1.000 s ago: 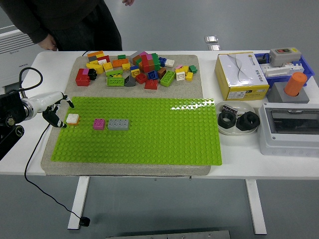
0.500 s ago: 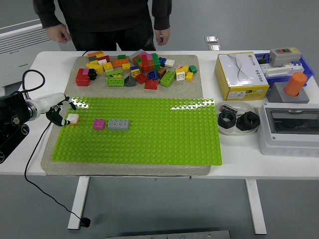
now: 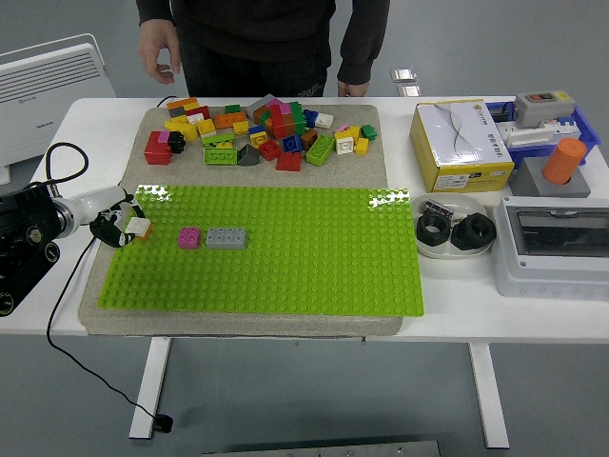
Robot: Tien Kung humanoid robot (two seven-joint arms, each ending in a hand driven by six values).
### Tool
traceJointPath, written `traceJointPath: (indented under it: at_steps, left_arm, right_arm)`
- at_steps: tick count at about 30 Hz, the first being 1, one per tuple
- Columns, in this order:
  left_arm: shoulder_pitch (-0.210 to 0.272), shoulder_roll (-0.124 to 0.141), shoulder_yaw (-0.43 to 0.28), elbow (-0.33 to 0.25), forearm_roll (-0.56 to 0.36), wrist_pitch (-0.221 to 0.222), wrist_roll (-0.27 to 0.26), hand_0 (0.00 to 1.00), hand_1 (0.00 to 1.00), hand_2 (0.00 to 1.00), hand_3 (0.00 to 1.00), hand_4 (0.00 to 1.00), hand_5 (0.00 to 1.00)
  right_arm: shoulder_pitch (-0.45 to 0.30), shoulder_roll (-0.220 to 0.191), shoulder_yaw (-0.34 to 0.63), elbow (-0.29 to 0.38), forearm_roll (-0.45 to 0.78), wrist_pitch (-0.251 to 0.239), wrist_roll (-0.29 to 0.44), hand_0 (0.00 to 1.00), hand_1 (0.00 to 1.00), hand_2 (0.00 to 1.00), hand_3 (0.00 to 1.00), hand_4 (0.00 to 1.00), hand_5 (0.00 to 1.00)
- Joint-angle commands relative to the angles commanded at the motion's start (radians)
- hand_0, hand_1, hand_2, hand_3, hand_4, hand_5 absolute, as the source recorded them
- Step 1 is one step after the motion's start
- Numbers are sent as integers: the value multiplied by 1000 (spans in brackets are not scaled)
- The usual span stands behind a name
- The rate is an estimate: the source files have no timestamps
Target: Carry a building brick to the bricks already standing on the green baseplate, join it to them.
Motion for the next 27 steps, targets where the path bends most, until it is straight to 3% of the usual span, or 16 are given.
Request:
traceJointPath:
  at_steps: [11,12,17,18,27]
  left_arm:
    - [2,-4,5,-1,-4,18,-11,260,20,68,612,558,2]
    - [4,-5,4,0,-5,23,-12,252,13,63,538,513,2]
    - [14,-9,3,4,-9,47,-17,252,13,63,538,513,2]
    - [17,-10,3,5,-9,52,-18,246,13,54,440,534,2]
    - [33,-16,-5,6,-10,76,-26,240,10,53,389,531,2]
  right_arm:
    - [1,0,0,0,0,-1,0,605,590,660,718,846,998]
    - [1,0,0,0,0,-1,0,605,592,660,718,847,998]
    - [0,1,2,0,-3,0,1,605,592,660,718,847,998]
    - [0,1,3,0,-4,0,1,605,594,659,717,847,998]
    - [-1,2,6,0,-7,0,1,605,593,659,717,847,998]
